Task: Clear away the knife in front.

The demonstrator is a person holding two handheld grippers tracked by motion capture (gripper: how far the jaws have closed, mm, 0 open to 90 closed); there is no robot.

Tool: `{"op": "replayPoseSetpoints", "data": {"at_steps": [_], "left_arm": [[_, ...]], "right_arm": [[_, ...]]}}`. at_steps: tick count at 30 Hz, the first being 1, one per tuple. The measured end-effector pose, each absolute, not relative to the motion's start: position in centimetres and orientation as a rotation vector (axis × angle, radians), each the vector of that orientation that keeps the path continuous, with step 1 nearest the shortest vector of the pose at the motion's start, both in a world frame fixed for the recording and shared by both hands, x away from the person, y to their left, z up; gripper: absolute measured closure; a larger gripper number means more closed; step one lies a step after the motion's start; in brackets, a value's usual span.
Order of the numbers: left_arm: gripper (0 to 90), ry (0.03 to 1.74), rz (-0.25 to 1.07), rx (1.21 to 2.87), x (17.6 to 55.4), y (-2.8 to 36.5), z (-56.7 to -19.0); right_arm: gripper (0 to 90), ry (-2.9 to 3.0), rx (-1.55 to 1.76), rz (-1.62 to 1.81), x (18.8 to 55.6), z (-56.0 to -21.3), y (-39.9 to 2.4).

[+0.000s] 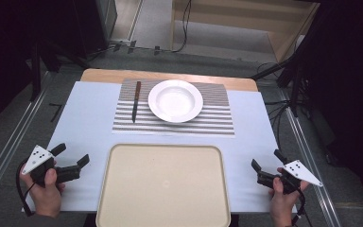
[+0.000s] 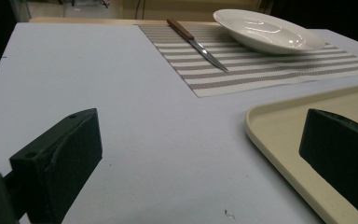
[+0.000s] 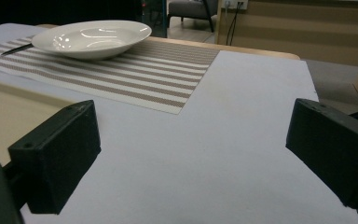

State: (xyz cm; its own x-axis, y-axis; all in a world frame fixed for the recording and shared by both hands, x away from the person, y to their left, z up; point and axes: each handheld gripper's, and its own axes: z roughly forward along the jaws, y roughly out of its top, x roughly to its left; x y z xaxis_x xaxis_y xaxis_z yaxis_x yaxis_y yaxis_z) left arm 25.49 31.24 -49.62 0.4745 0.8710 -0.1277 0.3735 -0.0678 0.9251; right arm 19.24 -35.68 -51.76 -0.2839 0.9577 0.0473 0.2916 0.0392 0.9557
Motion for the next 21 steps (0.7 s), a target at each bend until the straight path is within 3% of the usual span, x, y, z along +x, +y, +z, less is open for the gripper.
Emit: {"op": "replayPoseSetpoints", "data": {"at_steps": [21], "left_arm": [[0.0, 1.105, 0.608, 1.668, 25.29, 31.14, -49.73]], "right_arm": [[1.6, 1.667, 1.277, 1.227, 19.02, -51.96, -35.6]]}}
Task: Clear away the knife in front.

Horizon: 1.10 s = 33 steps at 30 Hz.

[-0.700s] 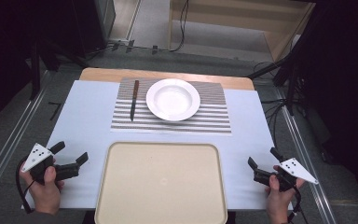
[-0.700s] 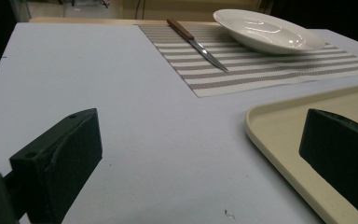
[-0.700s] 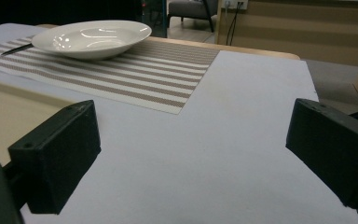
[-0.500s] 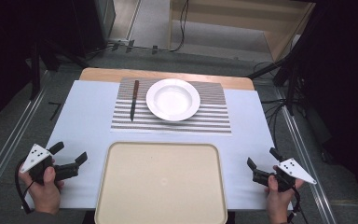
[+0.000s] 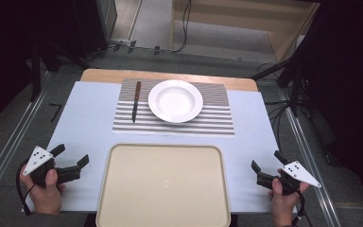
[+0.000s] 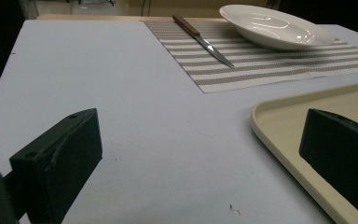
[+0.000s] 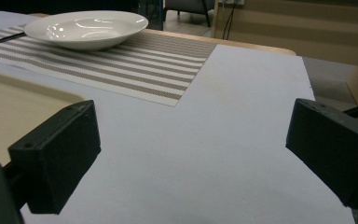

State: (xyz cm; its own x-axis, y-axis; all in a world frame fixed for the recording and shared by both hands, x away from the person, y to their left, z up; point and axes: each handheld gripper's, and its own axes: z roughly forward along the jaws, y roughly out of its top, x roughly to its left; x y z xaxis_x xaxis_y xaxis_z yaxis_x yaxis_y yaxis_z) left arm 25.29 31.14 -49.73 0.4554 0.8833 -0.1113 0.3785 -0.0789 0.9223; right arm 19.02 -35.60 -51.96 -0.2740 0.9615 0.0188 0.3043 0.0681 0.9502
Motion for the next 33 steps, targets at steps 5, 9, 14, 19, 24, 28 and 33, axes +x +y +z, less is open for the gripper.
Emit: {"op": "replayPoseSetpoints", "data": {"at_steps": [5, 9, 14, 19, 24, 28, 33], "left_arm": [[0.0, 1.094, 0.58, 1.645, 25.4, 31.5, -49.5], [0.0, 1.104, 0.578, 1.664, 25.5, 31.5, -49.3], [0.0, 1.083, 0.559, 1.673, 26.0, 31.2, -48.0], [0.0, 1.033, 0.561, 1.697, 27.0, 29.8, -45.5], [0.0, 0.998, 0.566, 1.691, 27.9, 28.7, -43.8], [0.0, 0.975, 0.549, 1.71, 29.4, 27.5, -42.5], [0.0, 0.965, 0.544, 1.712, 30.7, 26.5, -41.5]], "right_arm": [[1.6, 1.681, 1.264, 1.217, 19.1, -52.0, -35.4], [1.6, 1.687, 1.257, 1.236, 19.2, -51.9, -35.4], [1.6, 1.689, 1.254, 1.25, 19.2, -51.9, -35.4], [1.6, 1.701, 1.243, 1.239, 19.2, -51.9, -35.3], [1.6, 1.7, 1.239, 1.244, 19.3, -51.9, -35.3], [1.6, 1.7, 1.237, 1.246, 19.3, -51.9, -35.3], [1.6, 1.701, 1.236, 1.245, 19.3, -51.9, -35.3]]}}
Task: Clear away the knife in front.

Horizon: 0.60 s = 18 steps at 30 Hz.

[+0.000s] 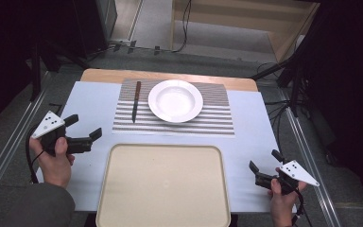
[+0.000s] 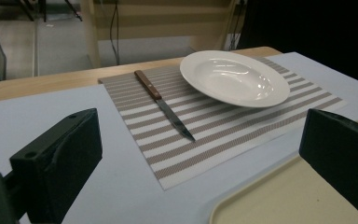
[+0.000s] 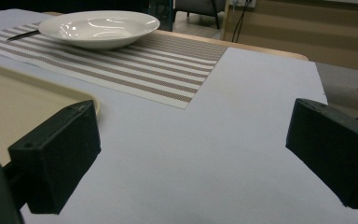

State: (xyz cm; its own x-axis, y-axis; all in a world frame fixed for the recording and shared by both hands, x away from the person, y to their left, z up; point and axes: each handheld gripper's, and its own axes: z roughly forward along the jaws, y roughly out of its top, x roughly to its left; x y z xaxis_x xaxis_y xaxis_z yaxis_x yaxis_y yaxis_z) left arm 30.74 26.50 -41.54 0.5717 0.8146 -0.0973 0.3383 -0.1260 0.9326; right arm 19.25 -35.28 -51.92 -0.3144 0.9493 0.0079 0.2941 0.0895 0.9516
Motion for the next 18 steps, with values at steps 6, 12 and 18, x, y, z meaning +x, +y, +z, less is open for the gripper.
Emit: {"op": "replayPoseSetpoints", "data": {"at_steps": [6, 12, 18], "left_arm": [[0.0, 0.976, 0.55, 1.73, 33.0, 25.6, -40.9], [0.0, 1.001, 0.519, 1.75, 35.3, 24.7, -40.8], [0.8, 1.057, 0.487, 1.751, 37.7, 24.1, -41.1]], "right_arm": [[1.6, 1.706, 1.228, 1.241, 19.3, -51.9, -35.2], [1.6, 1.707, 1.227, 1.24, 19.3, -51.9, -35.2], [1.6, 1.711, 1.225, 1.235, 19.3, -51.9, -35.1]]}}
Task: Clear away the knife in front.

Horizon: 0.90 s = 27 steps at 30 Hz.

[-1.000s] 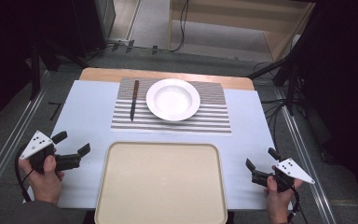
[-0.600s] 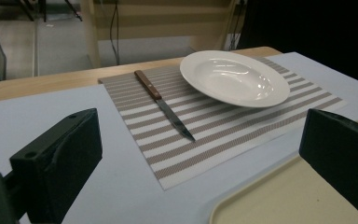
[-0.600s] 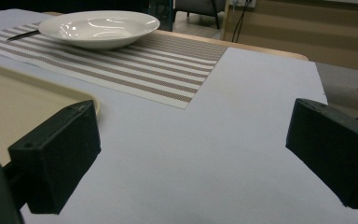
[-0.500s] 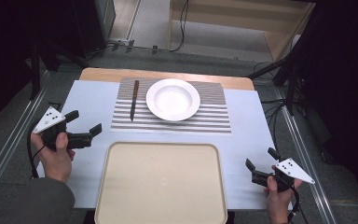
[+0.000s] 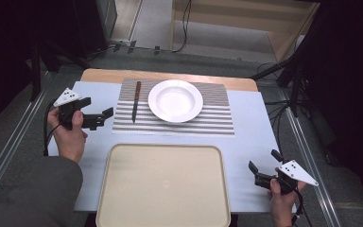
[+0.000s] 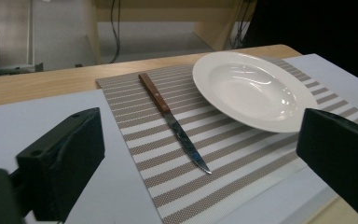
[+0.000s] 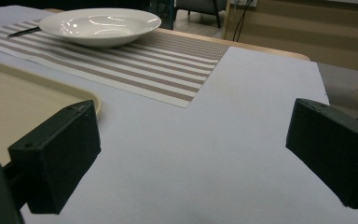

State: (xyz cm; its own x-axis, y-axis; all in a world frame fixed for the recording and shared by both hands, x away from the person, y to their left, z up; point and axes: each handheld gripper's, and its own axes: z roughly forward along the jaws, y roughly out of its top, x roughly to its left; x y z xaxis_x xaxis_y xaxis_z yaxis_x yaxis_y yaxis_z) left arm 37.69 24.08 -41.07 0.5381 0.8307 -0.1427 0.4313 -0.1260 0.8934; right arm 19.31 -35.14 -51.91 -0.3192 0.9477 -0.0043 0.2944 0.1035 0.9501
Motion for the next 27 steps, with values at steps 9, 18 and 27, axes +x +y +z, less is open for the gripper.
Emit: {"op": "replayPoseSetpoints", "data": {"at_steps": [9, 18, 27], "left_arm": [[4.8, 1.101, 0.439, 1.779, 40.7, 22.6, -41.5], [13.2, 1.184, 0.433, 1.8, 44.2, 21.1, -41.8], [22.0, 1.254, 0.426, 1.855, 46.9, 19.6, -42.6]], "right_arm": [[1.6, 1.717, 1.224, 1.229, 19.4, -51.9, -35.0], [1.6, 1.723, 1.221, 1.227, 19.4, -51.9, -35.0], [1.6, 1.727, 1.216, 1.22, 19.5, -51.9, -34.9]]}}
